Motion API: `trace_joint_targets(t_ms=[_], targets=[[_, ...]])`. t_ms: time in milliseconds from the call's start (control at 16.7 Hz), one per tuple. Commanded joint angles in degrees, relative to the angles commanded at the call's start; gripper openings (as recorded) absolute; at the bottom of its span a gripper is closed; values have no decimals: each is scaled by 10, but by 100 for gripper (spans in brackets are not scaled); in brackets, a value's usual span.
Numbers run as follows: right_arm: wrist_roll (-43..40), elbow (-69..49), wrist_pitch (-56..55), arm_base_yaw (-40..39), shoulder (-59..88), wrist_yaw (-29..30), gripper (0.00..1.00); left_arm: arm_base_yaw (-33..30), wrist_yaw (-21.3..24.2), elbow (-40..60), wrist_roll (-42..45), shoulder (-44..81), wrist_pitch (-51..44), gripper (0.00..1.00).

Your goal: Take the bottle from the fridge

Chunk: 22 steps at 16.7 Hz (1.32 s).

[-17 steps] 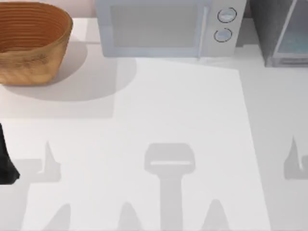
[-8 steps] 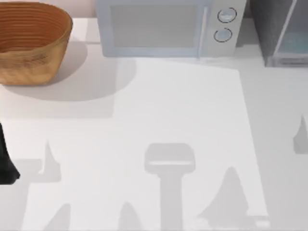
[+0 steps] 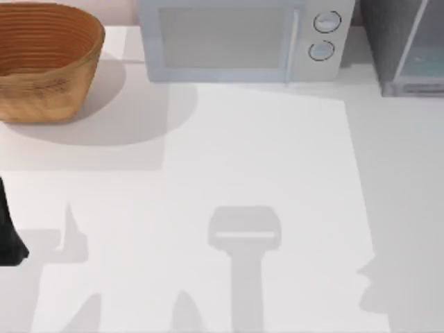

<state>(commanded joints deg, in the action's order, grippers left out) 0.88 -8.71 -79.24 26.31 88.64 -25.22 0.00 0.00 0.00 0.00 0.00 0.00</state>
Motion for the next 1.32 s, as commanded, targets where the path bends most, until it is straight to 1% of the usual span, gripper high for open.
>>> trace_joint_targets(t_ms=[180, 300, 420, 780, 900, 1020, 1320], targets=[[1, -12, -87, 27, 93, -27, 100, 0, 0, 0, 0, 0, 0, 100], [1, -17, -121, 38, 128, -38, 100, 0, 0, 0, 0, 0, 0, 100], [2, -18, -135, 43, 141, -42, 100, 0, 0, 0, 0, 0, 0, 100], [1, -25, -130, 36, 146, -38, 100, 0, 0, 0, 0, 0, 0, 100], [1, -57, -118, 21, 168, -24, 100, 0, 0, 0, 0, 0, 0, 100], [1, -113, -94, -1, 199, 0, 100, 0, 0, 0, 0, 0, 0, 100], [0, -306, -7, -72, 292, 77, 100, 0, 0, 0, 0, 0, 0, 100]])
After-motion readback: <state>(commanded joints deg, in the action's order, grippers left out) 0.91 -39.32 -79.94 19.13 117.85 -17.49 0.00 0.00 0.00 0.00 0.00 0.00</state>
